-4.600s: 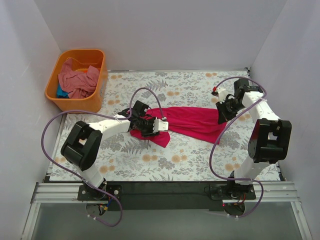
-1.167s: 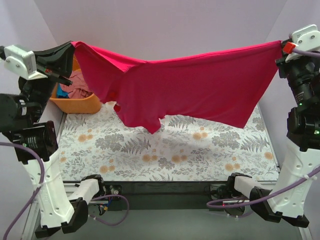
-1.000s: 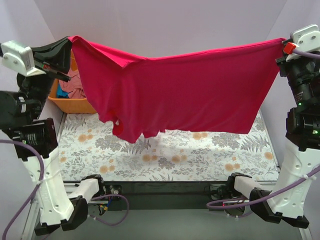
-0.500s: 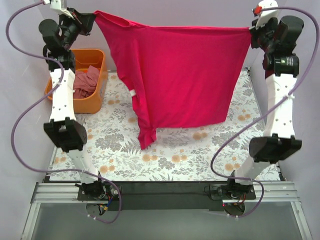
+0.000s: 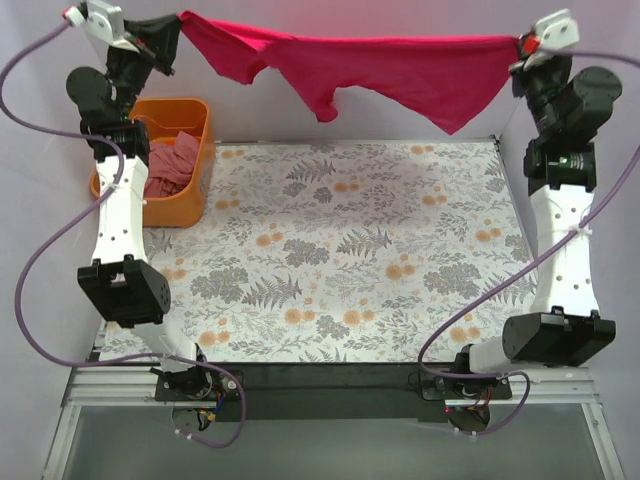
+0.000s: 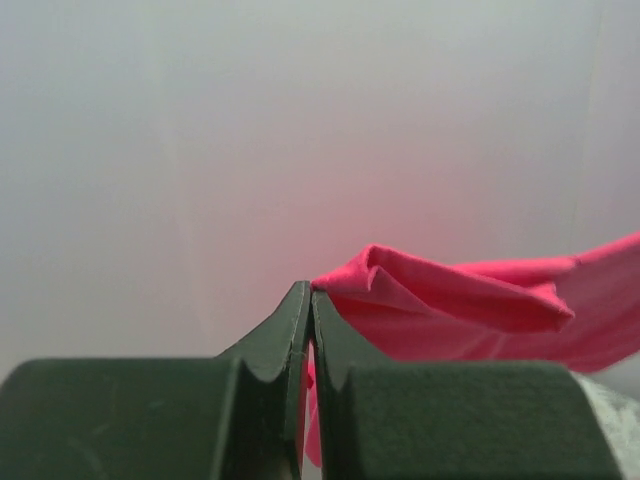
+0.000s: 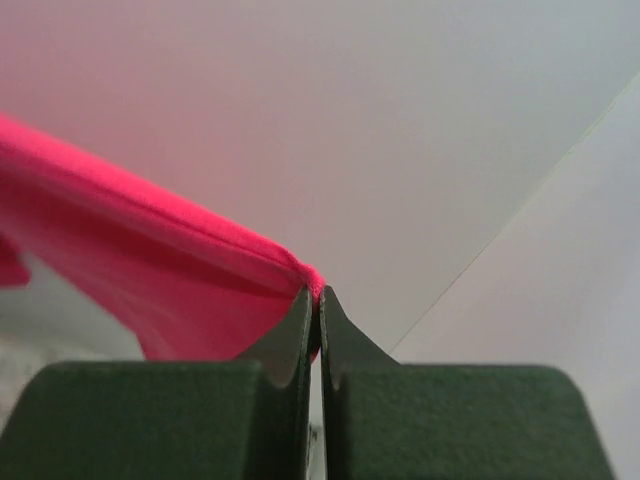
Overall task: Fold and stack the t-shirts
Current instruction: Flatten the tshirt out
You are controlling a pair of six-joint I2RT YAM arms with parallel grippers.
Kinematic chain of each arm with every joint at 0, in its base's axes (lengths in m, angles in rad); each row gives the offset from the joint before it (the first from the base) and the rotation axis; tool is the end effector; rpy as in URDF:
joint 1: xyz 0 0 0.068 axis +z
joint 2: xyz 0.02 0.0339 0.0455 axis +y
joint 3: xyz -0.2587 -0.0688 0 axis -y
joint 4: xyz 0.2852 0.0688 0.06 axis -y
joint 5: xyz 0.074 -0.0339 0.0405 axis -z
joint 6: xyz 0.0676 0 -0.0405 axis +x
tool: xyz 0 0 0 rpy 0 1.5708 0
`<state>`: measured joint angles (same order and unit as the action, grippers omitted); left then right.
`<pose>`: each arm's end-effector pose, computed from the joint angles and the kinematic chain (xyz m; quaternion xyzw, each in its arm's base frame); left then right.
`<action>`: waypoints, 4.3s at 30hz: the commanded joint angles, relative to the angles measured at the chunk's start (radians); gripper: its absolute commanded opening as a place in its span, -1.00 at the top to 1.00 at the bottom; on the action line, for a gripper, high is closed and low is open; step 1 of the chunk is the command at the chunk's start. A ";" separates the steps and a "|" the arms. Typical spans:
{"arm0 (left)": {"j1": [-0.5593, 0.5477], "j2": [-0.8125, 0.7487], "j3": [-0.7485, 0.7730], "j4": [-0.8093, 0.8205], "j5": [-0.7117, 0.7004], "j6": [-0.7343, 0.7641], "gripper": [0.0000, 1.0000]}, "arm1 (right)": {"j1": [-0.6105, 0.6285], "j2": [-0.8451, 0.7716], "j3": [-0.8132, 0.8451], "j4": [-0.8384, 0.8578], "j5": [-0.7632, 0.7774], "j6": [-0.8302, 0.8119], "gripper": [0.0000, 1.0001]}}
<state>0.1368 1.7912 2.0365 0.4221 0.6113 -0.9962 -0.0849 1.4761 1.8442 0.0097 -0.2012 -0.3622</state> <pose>0.4414 0.0216 0.5735 0.0050 0.4965 -0.4769 0.7253 0.3702 -0.0179 0.5814 -0.1595 0.5421 -0.1275 0.8151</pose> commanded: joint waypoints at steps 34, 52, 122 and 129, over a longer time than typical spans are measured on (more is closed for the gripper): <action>-0.006 -0.544 -0.899 -1.311 0.260 1.267 1.00 | 0.001 -0.393 -0.953 -0.554 -0.176 -0.862 0.97; -0.098 -0.564 -0.992 -1.440 0.145 1.244 0.25 | 0.005 -0.303 -0.904 -0.850 -0.147 -0.763 -0.23; -0.352 0.080 -0.541 -1.194 -0.220 0.487 0.44 | 0.025 0.926 0.290 -0.748 -0.265 -0.012 -0.10; -0.352 0.073 -0.545 -1.191 -0.216 0.484 0.44 | 0.025 0.946 0.274 -0.745 -0.296 -0.026 0.33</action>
<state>-0.2153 1.9427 1.4837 -0.7734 0.3828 -0.5106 -0.0628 2.4317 2.0949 -0.7341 -0.4496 -0.3950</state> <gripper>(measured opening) 0.280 0.397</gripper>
